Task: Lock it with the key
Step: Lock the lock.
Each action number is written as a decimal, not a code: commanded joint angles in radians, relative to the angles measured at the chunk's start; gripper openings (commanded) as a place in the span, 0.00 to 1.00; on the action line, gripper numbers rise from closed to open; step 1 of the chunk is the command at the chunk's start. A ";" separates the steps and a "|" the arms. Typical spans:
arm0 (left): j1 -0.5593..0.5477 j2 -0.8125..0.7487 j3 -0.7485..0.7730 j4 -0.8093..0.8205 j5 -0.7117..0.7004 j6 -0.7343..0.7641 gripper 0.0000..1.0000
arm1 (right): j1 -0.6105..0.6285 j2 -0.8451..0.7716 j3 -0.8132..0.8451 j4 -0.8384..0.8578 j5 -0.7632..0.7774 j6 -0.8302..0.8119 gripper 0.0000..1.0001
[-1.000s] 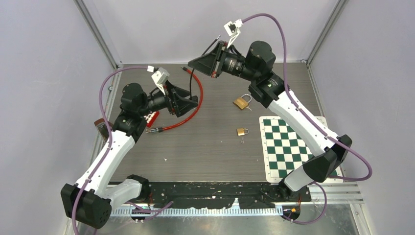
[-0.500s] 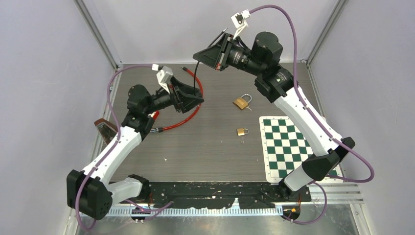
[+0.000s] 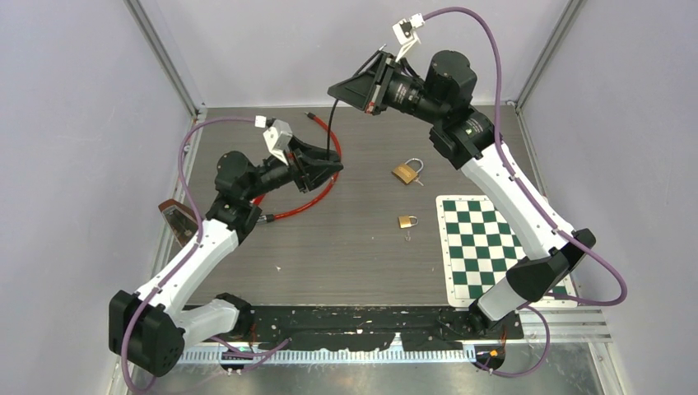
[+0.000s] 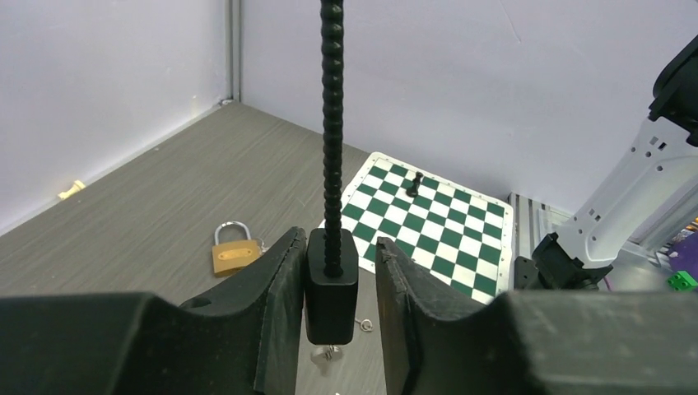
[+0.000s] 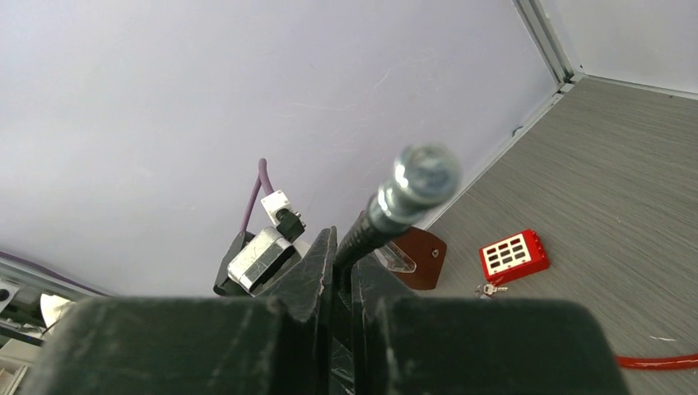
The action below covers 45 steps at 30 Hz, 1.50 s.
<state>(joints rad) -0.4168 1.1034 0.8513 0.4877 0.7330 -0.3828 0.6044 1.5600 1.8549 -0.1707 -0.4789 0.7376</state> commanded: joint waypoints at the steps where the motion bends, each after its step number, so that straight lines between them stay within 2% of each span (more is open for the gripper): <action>1: -0.003 -0.017 0.002 0.022 -0.005 0.038 0.37 | -0.015 -0.033 0.007 0.097 -0.026 0.039 0.05; 4: -0.003 -0.015 0.001 0.022 -0.007 0.033 0.36 | -0.019 -0.033 0.001 0.101 -0.038 0.046 0.05; 12: -0.002 -0.007 0.025 0.018 -0.001 0.038 0.12 | -0.027 -0.039 -0.008 0.111 -0.051 0.055 0.05; 14: -0.002 -0.004 0.029 0.017 0.002 0.035 0.02 | -0.030 -0.037 -0.008 0.113 -0.054 0.057 0.05; 17: -0.002 -0.001 0.034 0.008 -0.002 0.031 0.00 | -0.034 -0.037 -0.012 0.113 -0.058 0.057 0.05; 19: -0.002 -0.003 0.042 -0.012 -0.017 0.033 0.00 | -0.035 -0.040 -0.031 0.113 -0.058 0.050 0.09; 21: -0.002 -0.006 0.057 -0.062 -0.047 0.058 0.00 | -0.038 -0.050 -0.061 0.112 -0.056 0.035 0.29; 22: -0.002 -0.009 0.069 -0.096 -0.067 0.077 0.00 | -0.039 -0.063 -0.077 0.113 -0.044 0.028 0.50; 24: -0.002 -0.018 0.080 -0.170 -0.122 0.124 0.00 | -0.042 -0.090 -0.140 0.113 -0.007 -0.005 0.71; 26: -0.002 -0.033 0.091 -0.248 -0.201 0.179 0.00 | -0.055 -0.119 -0.210 0.114 0.027 -0.023 0.80; 29: -0.002 -0.055 0.118 -0.375 -0.322 0.282 0.00 | -0.103 -0.157 -0.312 0.113 0.029 -0.031 0.81; 32: -0.002 -0.061 0.160 -0.517 -0.362 0.408 0.00 | -0.150 -0.191 -0.379 0.120 -0.001 -0.065 0.81; 34: -0.001 -0.056 0.184 -0.579 -0.380 0.427 0.00 | -0.179 -0.221 -0.418 0.119 -0.010 -0.104 0.76; 38: 0.000 -0.007 0.266 -0.681 -0.308 0.391 0.00 | -0.192 -0.273 -0.458 0.089 0.044 -0.235 0.73; 41: 0.000 0.005 0.271 -0.729 -0.285 0.390 0.00 | -0.193 -0.292 -0.459 0.086 0.074 -0.353 0.71; 45: 0.000 0.008 0.296 -0.824 -0.220 0.420 0.00 | -0.193 -0.294 -0.415 0.084 0.044 -0.513 0.72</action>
<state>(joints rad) -0.4168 1.1046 1.0912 -0.2291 0.4351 -0.0082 0.4065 1.2976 1.3849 -0.1211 -0.4332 0.4438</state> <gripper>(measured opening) 0.190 0.712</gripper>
